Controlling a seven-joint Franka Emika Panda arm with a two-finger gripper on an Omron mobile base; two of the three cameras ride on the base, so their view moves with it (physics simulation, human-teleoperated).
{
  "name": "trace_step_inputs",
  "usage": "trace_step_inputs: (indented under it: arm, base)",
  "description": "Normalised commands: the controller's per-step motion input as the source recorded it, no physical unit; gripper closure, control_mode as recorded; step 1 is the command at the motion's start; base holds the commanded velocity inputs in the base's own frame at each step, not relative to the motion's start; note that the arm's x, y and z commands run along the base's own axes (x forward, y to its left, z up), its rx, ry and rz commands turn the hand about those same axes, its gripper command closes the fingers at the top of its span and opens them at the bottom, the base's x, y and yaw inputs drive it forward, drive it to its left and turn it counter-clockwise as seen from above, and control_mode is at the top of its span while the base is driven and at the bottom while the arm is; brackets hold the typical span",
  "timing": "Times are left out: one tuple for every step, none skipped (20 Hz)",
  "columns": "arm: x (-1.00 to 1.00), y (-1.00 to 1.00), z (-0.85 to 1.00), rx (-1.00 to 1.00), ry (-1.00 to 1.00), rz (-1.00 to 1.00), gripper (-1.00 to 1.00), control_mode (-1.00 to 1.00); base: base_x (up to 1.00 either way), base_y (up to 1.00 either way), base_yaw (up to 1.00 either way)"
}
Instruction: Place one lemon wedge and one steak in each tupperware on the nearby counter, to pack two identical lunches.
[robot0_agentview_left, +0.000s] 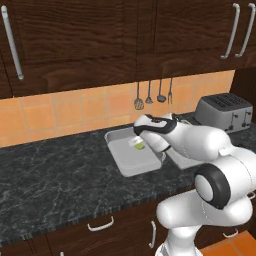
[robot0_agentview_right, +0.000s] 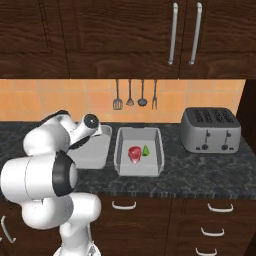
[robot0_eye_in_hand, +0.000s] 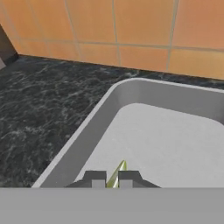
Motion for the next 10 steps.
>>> trace_step_inputs:
  arm:
    - [0.0,-0.2,-0.33,0.0,0.0,0.0,1.0,-1.0]
    - [0.0,-0.21,-0.35,0.0,0.0,0.0,1.0,-1.0]
    - [0.0,-0.2,-0.38,0.0,0.0,0.0,1.0,-1.0]
    - [0.0,-0.17,-0.34,0.0,0.0,0.0,1.0,-1.0]
    - [0.0,-0.14,-0.16,0.0,0.0,0.0,1.0,-1.0]
    - [0.0,0.0,0.0,0.0,0.0,0.0,1.0,-1.0]
    - [0.0,0.0,0.0,0.0,0.0,0.0,1.0,-1.0]
    - [0.0,0.0,0.0,0.0,0.0,0.0,1.0,-1.0]
    - [0.01,0.0,0.0,0.0,0.02,0.0,-1.0,-1.0]
    - [0.01,0.0,0.0,0.0,0.05,0.0,-1.0,-1.0]
  base:
    - [0.0,0.0,0.0]
    - [0.0,0.0,0.0]
    - [0.0,0.0,0.0]
    - [0.0,0.0,0.0]
    - [0.0,0.0,0.0]
    - [0.0,0.0,0.0]
    - [0.0,0.0,0.0]
    - [0.0,0.0,0.0]
    - [0.0,0.0,0.0]
    - [0.0,0.0,0.0]
